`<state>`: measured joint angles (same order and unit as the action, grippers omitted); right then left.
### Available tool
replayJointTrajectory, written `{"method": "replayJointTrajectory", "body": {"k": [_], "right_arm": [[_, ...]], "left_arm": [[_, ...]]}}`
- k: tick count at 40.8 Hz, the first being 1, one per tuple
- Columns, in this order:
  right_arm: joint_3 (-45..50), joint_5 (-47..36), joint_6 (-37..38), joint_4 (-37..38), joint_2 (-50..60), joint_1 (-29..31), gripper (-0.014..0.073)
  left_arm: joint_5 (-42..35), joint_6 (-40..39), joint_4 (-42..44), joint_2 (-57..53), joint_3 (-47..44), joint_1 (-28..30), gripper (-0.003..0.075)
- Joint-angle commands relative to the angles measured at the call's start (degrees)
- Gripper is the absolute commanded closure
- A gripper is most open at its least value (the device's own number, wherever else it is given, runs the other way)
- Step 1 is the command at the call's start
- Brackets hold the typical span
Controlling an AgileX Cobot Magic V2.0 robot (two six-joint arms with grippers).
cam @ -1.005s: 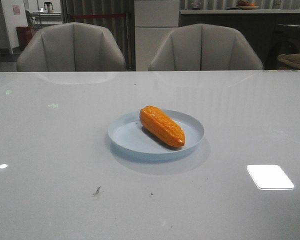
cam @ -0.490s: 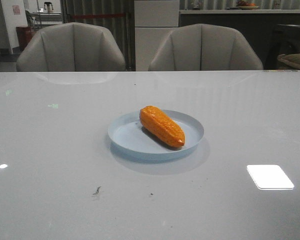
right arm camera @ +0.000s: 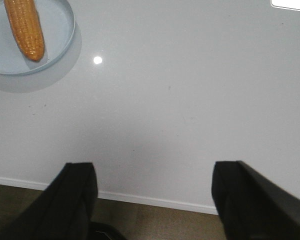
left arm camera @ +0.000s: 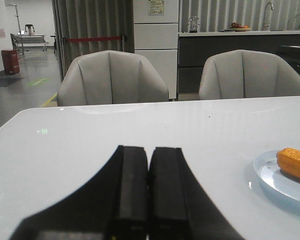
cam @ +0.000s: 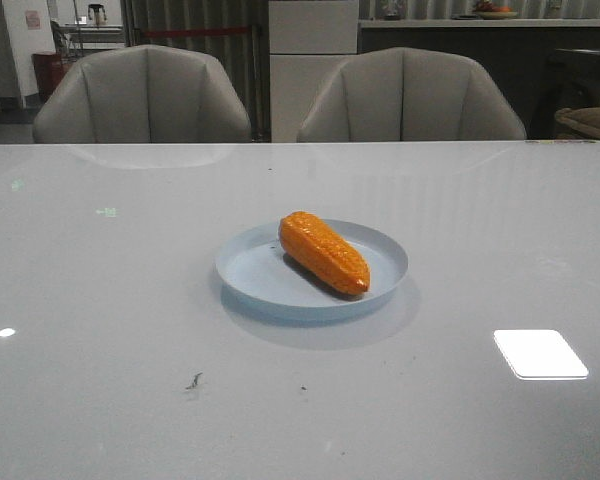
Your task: Place corn on plate with both arms
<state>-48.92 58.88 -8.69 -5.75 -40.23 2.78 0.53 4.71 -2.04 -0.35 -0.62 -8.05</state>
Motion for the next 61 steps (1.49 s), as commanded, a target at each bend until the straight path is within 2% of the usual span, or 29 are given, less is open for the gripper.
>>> {"method": "replayJointTrajectory", "body": {"k": [1,4,7,10,17,18,20,23,33,36,48,54,61], "right_arm": [[-1.4,-3.7,-0.5,0.5,0.4,0.3,0.0012],[-1.4,-3.8,-0.5,0.4,1.5,0.2,0.002],[-1.1,-3.9,-0.5,0.2,3.3,0.2,0.0074],[0.1,-5.4,-0.4,-0.2,5.4,-0.2,0.0173],[8.2,-15.3,-0.4,-0.2,12.4,-5.7,0.0542],[10.1,-17.4,-0.4,-0.2,13.9,-6.6,0.0554],[12.8,-22.5,-0.4,-0.2,16.4,-8.3,0.0524],[17.5,-30.2,-0.4,-0.8,20.7,-9.5,0.0543],[35.2,-54.2,-0.4,-2.3,36.7,-8.8,0.0545],[39.2,-55.8,-0.4,-2.3,42.4,-8.8,0.0545],[49.5,-58.4,-0.4,-2.6,42.2,-7.7,0.0545],[49.3,-54.5,-0.4,-2.6,42.2,-7.7,0.0545],[49.3,-53.9,-0.4,-2.6,42.2,-7.7,0.0545]], "left_arm": [[-4.5,-0.1,-0.5,-1.1,-2.1,0.1,0.0626],[-4.5,-0.1,-0.5,-1.1,-2.1,0.1,0.0626],[-4.5,-0.1,-0.5,-1.1,-2.1,0.1,0.0626],[-4.5,-0.1,-0.5,-1.1,-2.1,0.1,0.0626],[-4.5,-0.1,-0.5,-1.1,-2.1,0.1,0.0626],[-4.5,-0.1,-0.5,-1.1,-2.1,0.1,0.0626],[-4.5,-0.1,-0.5,-1.1,-2.1,0.1,0.0626],[-4.5,-0.1,-0.5,-1.1,-2.1,0.1,0.0626],[-4.5,-0.1,-0.5,-1.1,-2.1,0.1,0.0626],[-4.5,-0.1,-0.5,-1.1,-2.1,0.1,0.0626],[-4.5,-0.1,-0.5,-1.1,-2.1,0.1,0.0626],[-4.5,-0.1,-0.5,-1.1,-2.1,0.1,0.0626],[-4.5,-0.1,-0.5,-1.1,-2.1,0.1,0.0626]]}}
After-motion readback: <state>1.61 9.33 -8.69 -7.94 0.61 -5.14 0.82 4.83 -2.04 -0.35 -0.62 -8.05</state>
